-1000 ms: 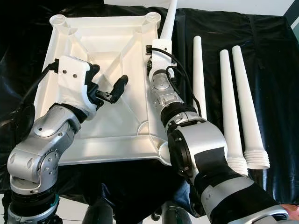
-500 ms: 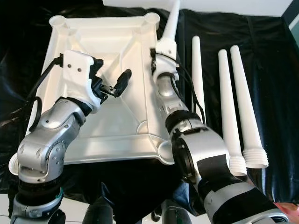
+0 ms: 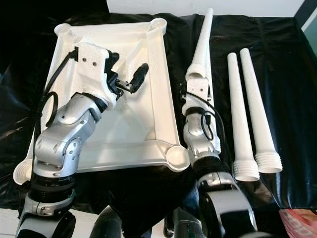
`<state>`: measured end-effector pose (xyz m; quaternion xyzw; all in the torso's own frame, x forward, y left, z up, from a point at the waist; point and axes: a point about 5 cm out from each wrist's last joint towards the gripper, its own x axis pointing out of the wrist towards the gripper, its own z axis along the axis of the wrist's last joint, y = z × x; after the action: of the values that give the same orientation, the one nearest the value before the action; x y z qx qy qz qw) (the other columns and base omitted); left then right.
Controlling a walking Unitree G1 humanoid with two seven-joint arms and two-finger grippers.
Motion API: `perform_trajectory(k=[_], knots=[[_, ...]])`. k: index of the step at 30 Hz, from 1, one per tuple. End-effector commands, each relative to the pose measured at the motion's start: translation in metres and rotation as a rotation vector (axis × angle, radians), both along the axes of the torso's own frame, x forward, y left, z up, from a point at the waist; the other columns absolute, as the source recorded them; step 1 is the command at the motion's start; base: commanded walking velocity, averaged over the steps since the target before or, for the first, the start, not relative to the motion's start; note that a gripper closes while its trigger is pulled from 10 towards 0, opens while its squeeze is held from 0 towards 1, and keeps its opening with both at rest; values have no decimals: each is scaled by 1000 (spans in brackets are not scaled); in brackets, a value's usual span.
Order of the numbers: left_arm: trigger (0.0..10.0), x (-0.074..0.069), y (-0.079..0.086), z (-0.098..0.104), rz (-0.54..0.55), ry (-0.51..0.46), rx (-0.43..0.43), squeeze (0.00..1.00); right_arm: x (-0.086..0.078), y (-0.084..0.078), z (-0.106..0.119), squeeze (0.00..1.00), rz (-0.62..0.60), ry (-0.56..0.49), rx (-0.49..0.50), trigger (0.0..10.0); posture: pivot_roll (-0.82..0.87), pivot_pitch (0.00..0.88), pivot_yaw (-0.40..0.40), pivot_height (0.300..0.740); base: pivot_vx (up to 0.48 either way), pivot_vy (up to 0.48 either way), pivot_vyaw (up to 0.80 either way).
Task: Building children table
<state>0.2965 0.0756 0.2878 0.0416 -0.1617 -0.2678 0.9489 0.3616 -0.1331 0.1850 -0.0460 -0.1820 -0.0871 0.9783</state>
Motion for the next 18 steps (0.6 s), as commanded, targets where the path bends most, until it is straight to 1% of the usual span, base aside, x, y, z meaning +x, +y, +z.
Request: perform_trajectory(k=[1,2,3,4,5,6,7,9,10,11,13,14,18], knots=[[10000,-2,-4,-1,-56,-10,14,0,-4,0,-3,0,6,11,-14,10000,24,188,7,740,0,0,0],[10000,-1,-5,-1,-61,-12,9,0,-12,-4,-5,0,8,-1,-23,10000,11,189,8,740,0,0,0],[10000,-1,-5,-1,-61,-12,9,0,-12,-4,-5,0,8,-1,-23,10000,11,189,8,740,0,0,0],[10000,0,-6,-2,-67,-14,3,0,-22,-7,-6,0,14,-8,-34,10000,5,188,5,740,0,0,0],[10000,0,-6,-2,-67,-14,3,0,-22,-7,-6,0,14,-8,-34,10000,5,188,5,740,0,0,0],[10000,1,-7,-2,-71,-15,1,0,-30,-10,-6,0,23,-16,-47,10000,3,188,5,740,0,0,0],[10000,1,-7,-2,-71,-15,1,0,-30,-10,-6,0,23,-16,-47,10000,3,188,5,740,0,0,0],[10000,2,-8,-3,-77,-18,-3,0,-43,-13,-6,0,61,-11,-64,10000,2,184,-1,740,0,0,0],[10000,2,-8,-3,-77,-18,-3,0,-43,-13,-6,0,61,-11,-64,10000,2,184,-1,740,0,0,0],[10000,2,-9,-4,-78,-20,-4,0,-47,-14,-5,635,68,-8,-64,10000,2,184,-1,740,0,0,0],[10000,2,-9,-4,-78,-20,-4,0,-47,-14,-5,635,68,-8,-64,10000,2,184,-1,740,0,0,0],[10000,3,-9,-4,-79,-21,-5,0,-50,-16,-4,1000,77,-2,-59,10000,2,181,-3,740,0,0,0],[10000,3,-9,-5,-79,-25,-7,0,-58,-18,-3,1000,95,19,-43,10000,2,171,-6,740,0,0,0]])
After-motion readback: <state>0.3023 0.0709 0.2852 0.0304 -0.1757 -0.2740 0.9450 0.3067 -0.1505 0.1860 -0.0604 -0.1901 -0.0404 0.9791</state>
